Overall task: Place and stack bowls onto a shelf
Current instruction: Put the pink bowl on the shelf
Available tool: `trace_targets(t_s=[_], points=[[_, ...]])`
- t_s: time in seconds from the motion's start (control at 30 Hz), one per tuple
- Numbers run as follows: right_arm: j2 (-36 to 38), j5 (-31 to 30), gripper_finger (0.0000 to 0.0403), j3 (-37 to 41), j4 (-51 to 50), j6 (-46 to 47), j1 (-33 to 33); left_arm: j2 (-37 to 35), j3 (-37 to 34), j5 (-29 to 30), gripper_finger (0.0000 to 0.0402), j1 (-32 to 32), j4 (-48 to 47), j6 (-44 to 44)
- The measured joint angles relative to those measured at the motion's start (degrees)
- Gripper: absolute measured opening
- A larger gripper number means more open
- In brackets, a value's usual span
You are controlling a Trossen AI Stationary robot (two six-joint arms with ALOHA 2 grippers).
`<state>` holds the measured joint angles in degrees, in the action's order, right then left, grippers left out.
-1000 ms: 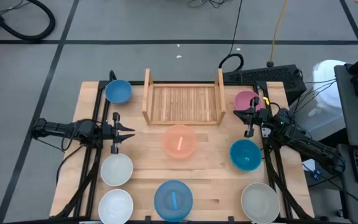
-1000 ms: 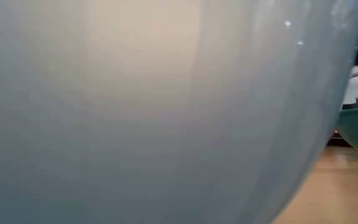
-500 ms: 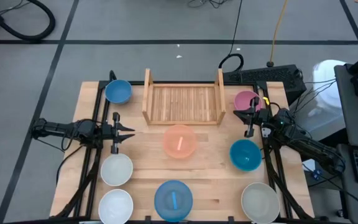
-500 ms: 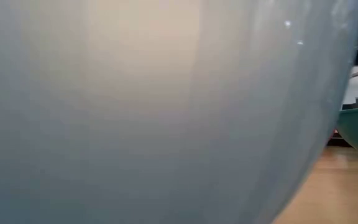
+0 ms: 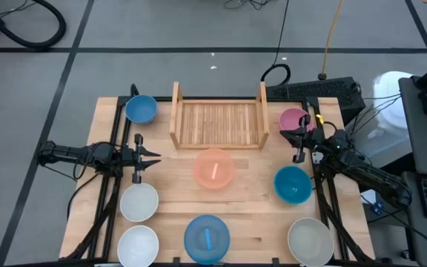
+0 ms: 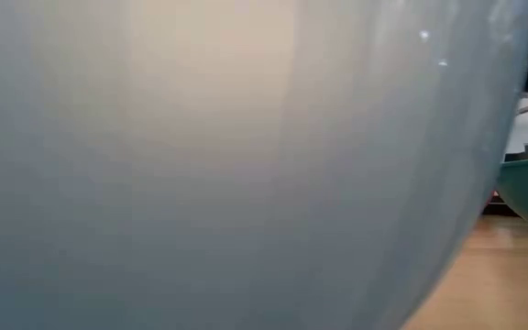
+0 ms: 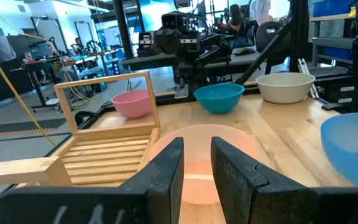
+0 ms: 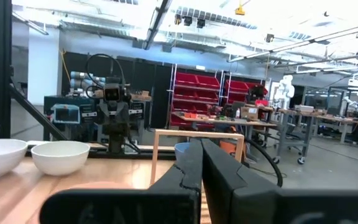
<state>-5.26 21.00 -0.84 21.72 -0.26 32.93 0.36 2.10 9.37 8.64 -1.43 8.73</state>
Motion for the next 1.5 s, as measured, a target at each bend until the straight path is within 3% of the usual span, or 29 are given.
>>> trace_targets(t_s=[0.3,0.63,1.0,1.23,1.5], points=[[0.01,-0.21,0.0,-0.02,1.32,2.59,0.0,0.0,0.0,0.0,0.0088,0.01,-0.02,0.0],[0.0,-10.83,0.0,-2.28,0.07,0.92,-0.02,0.0,-0.01,0.0,0.0088,0.02,-0.02,0.0],[-0.89,-24.04,0.0,-17.88,-29.5,-5.38,-0.04,0.0,-0.01,0.15,0.0088,0.0,0.0,0.44],[-5.06,-24.15,0.0,-32.65,-52.84,-6.54,-0.04,0.0,0.01,0.15,0.0088,0.0,0.07,0.08],[-9.81,-22.53,0.0,-41.98,-57.45,3.85,-0.04,0.0,-0.01,0.17,0.0088,0.0,0.57,-1.95]])
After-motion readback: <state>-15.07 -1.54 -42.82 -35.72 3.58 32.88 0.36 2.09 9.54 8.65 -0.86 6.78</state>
